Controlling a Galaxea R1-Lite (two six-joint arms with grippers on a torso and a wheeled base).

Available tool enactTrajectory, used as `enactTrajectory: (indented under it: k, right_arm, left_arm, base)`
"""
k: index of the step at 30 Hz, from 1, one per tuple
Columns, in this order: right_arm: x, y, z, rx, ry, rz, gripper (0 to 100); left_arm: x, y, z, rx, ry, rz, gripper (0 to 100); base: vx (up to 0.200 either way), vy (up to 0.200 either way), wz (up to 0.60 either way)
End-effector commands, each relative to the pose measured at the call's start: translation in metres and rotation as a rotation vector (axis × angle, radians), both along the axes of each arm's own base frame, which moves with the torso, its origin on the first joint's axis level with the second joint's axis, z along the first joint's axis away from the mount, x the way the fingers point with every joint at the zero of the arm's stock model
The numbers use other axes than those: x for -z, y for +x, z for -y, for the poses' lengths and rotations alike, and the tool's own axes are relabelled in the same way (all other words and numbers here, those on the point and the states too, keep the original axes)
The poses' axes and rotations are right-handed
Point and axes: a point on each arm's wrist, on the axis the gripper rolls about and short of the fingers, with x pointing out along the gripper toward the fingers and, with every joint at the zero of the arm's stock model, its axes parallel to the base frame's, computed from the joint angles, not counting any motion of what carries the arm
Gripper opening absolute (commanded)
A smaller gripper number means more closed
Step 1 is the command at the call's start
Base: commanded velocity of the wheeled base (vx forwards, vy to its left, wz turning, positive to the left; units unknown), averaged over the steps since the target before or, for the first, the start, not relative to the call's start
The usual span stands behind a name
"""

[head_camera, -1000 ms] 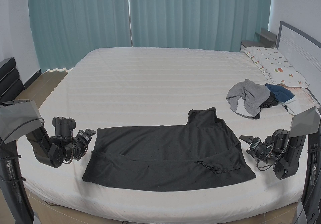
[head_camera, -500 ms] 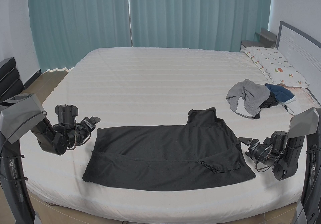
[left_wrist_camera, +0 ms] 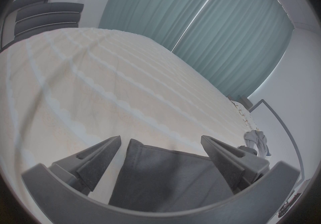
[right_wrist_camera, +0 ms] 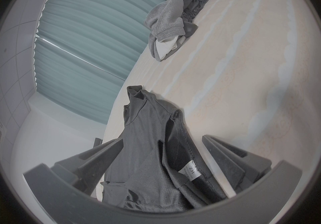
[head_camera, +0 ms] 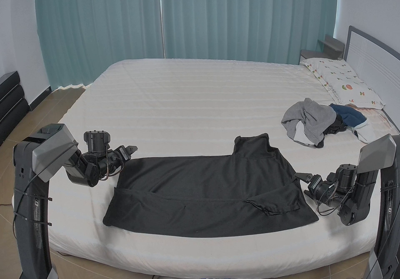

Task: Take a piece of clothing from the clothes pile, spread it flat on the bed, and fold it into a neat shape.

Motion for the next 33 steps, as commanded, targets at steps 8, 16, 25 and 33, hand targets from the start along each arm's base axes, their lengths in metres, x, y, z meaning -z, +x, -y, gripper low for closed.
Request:
enactTrajectory:
  k: [8,16,25,33]
  right_arm:
    - [-0.001,0.001,-0.001,-0.003,-0.001,0.014,100]
    - [-0.001,0.001,-0.001,-0.003,-0.001,0.014,100]
    - [-0.019,0.024,-0.007,0.018,-0.029,0.127,100]
    - [-0.044,0.07,-0.016,-0.033,-0.213,0.204,100]
  left_arm:
    - [0.025,0.006,-0.002,-0.014,-0.026,-0.026,100]
    - [0.006,-0.003,-0.002,-0.039,-0.073,-0.015,0]
    - [-0.002,-0.024,-0.001,-0.042,-0.069,0.092,0]
    - [-0.007,-0.03,-0.004,-0.07,-0.062,0.107,0]
  base:
    - [0.0,0.0,0.0]
    - [0.0,0.0,0.0]
    - [0.0,0.0,0.0]
    - [0.0,0.0,0.0]
